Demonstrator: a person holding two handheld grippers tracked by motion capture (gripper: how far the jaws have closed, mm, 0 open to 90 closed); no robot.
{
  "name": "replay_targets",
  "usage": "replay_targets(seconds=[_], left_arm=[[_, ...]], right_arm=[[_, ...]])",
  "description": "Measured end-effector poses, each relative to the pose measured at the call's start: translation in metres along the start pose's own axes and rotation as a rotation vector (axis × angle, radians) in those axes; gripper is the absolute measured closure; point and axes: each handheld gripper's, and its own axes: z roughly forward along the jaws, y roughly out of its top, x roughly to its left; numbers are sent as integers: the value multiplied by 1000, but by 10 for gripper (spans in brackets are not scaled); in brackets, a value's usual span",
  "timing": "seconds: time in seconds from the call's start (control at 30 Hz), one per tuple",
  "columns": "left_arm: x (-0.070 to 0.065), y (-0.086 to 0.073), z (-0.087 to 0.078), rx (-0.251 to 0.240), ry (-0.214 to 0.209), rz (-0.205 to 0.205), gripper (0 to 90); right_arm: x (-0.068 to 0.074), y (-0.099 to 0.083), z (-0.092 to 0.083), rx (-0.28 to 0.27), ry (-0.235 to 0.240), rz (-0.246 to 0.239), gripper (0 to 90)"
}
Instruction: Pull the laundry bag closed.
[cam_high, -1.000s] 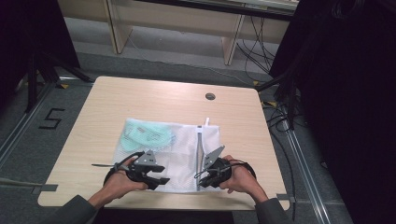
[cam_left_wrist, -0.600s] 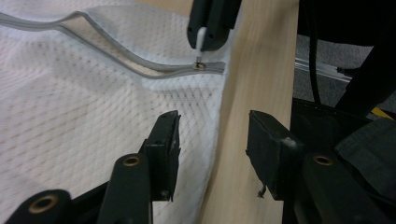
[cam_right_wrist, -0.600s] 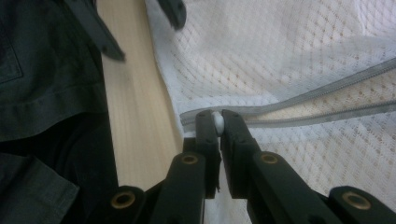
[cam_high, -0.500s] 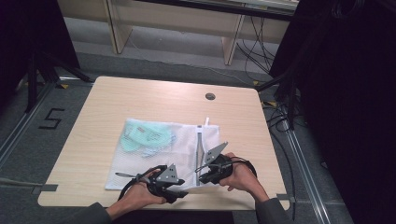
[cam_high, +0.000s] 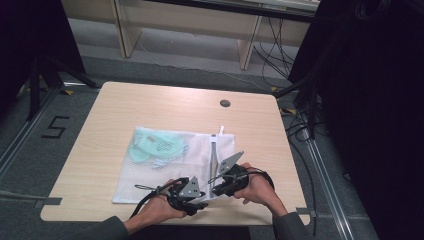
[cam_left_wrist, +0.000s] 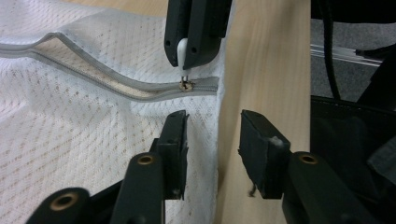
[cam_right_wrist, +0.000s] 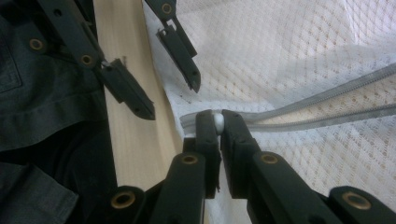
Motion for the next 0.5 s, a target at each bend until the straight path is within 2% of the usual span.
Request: replay_targets(seconds=[0.1, 0.17, 0.23, 0.27, 0.3, 0.33, 0.4, 0.43, 0.47, 0.5], left_arm=[[-1, 0, 4, 2, -2, -6, 681], [0, 0, 5, 8, 13, 9, 733], [0, 1, 5, -3, 16, 14, 803], [0, 2, 4, 11, 17, 36, 834], [-1, 2, 5, 0, 27, 41, 858], [1, 3, 3, 29, 33, 90, 871], [-1, 3, 4, 33, 31, 105, 879], [-2, 3, 5, 27, 28, 98, 881], [-2, 3, 5, 35, 27, 113, 882], [-3, 2, 6, 33, 32, 114, 883]], right_arm=[[0, 0, 0, -4, -2, -8, 867], [-1, 0, 1, 2, 14, -12, 866], [-1, 0, 1, 3, -18, -20, 866], [-1, 1, 1, -1, -10, -20, 866], [-1, 1, 1, -1, -16, -10, 866], [-2, 1, 1, 6, -11, -3, 866], [-2, 1, 2, 3, -15, -13, 867], [-2, 1, 3, 9, -23, -11, 867], [-2, 1, 4, 13, -20, -12, 867], [-2, 1, 5, 20, -16, 4, 867]])
